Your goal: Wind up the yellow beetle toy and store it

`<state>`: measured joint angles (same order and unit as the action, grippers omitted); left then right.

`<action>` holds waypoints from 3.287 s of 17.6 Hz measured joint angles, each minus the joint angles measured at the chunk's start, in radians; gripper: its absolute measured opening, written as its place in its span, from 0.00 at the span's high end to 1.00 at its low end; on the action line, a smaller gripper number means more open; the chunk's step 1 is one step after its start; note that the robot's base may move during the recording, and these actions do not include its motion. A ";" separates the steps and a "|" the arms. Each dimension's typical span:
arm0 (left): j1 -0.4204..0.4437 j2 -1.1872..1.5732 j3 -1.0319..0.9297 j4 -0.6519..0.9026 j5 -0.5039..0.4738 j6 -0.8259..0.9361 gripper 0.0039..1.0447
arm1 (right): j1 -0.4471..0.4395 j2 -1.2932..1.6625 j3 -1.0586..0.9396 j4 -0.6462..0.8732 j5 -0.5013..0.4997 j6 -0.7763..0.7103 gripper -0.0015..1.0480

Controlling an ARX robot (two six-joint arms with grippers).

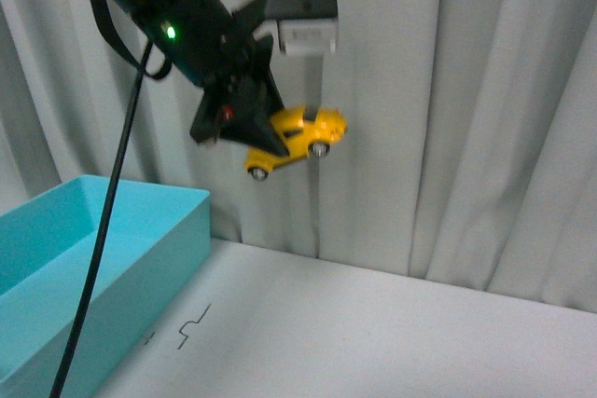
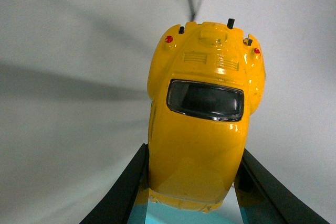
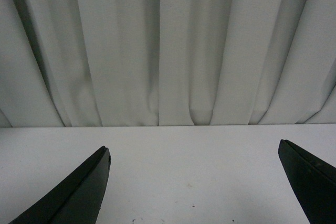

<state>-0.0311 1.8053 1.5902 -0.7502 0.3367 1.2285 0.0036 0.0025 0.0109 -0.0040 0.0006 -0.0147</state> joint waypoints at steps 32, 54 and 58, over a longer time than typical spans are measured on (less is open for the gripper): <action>0.471 0.250 -0.283 0.278 -0.355 -0.640 0.63 | 0.000 0.000 0.000 0.000 0.000 0.000 0.06; 0.488 -0.125 -0.423 0.439 -0.034 -0.629 0.06 | 0.000 0.000 0.000 0.000 0.000 0.000 0.06; 0.486 -0.437 -0.604 0.425 0.082 -0.668 0.06 | 0.000 0.000 0.000 0.000 0.000 0.000 0.06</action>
<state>0.4545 1.3682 0.9863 -0.3248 0.4183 0.5606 0.0036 0.0025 0.0109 -0.0036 0.0006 -0.0147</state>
